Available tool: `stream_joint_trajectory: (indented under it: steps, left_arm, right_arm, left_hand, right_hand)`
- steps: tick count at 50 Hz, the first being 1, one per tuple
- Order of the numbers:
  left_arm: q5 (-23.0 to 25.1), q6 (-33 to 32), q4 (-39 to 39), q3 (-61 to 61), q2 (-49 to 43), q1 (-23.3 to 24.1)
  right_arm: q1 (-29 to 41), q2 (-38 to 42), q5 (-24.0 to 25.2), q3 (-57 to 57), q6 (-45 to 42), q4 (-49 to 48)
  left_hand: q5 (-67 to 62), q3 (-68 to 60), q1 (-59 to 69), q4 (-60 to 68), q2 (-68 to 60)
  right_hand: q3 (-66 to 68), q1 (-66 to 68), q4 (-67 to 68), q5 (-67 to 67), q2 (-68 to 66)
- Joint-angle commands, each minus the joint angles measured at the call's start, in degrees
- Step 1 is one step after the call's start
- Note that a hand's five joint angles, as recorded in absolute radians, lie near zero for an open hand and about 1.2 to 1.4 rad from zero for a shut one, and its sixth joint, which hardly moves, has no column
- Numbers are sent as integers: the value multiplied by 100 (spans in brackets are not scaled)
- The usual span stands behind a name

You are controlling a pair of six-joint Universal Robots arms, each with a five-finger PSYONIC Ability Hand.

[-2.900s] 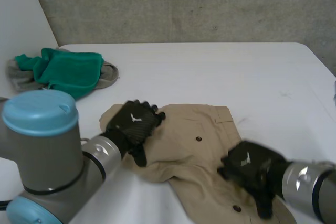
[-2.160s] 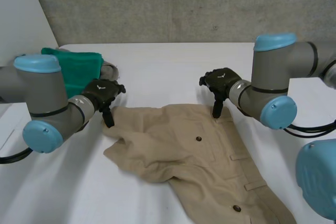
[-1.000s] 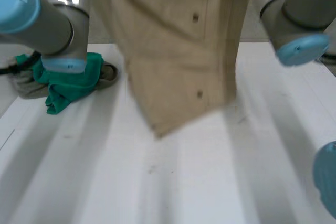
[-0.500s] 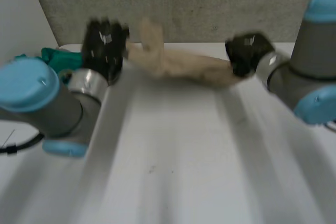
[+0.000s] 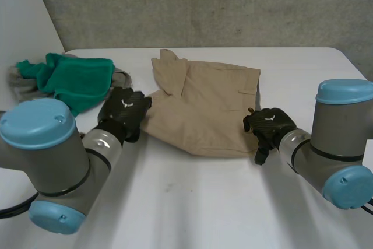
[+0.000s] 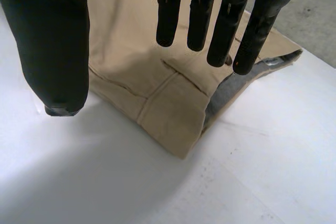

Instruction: Fold the laundry.

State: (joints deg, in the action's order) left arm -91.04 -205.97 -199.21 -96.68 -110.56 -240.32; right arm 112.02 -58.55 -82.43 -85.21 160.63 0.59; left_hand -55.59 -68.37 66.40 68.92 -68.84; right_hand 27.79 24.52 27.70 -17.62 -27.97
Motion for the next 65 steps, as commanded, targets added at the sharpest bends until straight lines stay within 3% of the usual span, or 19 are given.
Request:
stream_joint_trajectory:
  steps: [1, 14, 20, 21, 26, 32, 38, 45, 49, 53, 57, 65]
  left_arm:
    - [-10, 22, 84, 404, -62, -42]
    - [-11, 136, 691, 1266, -282, -42]
    - [-19, 443, 857, 1442, -291, -68]
    - [-11, 479, 884, 1442, -291, -77]
    - [-19, 558, 1016, 1398, -282, -103]
    - [-2, 497, 1463, 1038, -186, -112]
    - [16, 286, 2210, 362, 174, -68]
    - [-2, -302, 2528, -675, 702, 72]
    - [-2, -382, 2633, -1062, 886, 336]
    - [-2, -400, 2826, -1186, 904, 556]
    - [-28, -443, 2853, -993, 904, 521]
    - [24, -567, 1932, 376, 625, 109]
  right_arm:
    - [4, -86, 25, -189, 417, -33]
    - [144, 344, -106, 30, 918, -674]
    - [390, 941, -704, 698, 856, -754]
    - [390, 1020, -748, 786, 856, -745]
    - [373, 1259, -871, 1138, 891, -648]
    - [373, 610, -705, 708, 760, -640]
    - [162, -727, -72, 181, -319, -69]
    - [-110, -974, -1, -346, -2339, 1265]
    - [-216, -1088, -45, -618, -2869, 1916]
    - [-225, -1237, -36, -803, -2870, 2006]
    - [-225, -1264, -1, -918, -2835, 1945]
    - [-225, -1255, -10, -1068, -2659, 1453]
  left_hand:
    - [-1441, -1163, 1360, 1108, -1116]
    - [-1441, -1163, 1360, 1108, -1116]
    - [-1441, -1163, 1360, 1108, -1116]
    - [-1441, -1163, 1360, 1108, -1116]
    - [-1441, -1163, 1360, 1108, -1116]
    - [-1441, -1163, 1360, 1108, -1116]
    - [-1441, -1163, 1360, 1108, -1116]
    - [-1441, -1163, 1360, 1108, -1116]
    - [-1441, -1163, 1360, 1108, -1116]
    - [-1441, -1163, 1360, 1108, -1116]
    - [4869, 5147, -4950, -5202, 5194]
    - [5167, 5446, -5249, -5501, 5493]
  right_hand:
    - [-273, 53, -264, 256, 291]
    - [-257, 70, -247, 239, 274]
    - [213, 540, 223, -231, -196]
    - [398, 724, 407, -415, -380]
    - [5214, 5540, 5223, -5231, -5196]
    - [5221, 5548, 5230, -5238, -5203]
    - [5221, 5548, 5230, -5238, -5203]
    - [5221, 5548, 5230, -5238, -5203]
    - [5221, 5548, 5230, -5238, -5203]
    - [5221, 5548, 5230, -5238, -5203]
    - [5221, 5548, 5230, -5238, -5203]
    - [5221, 5548, 5230, -5238, -5203]
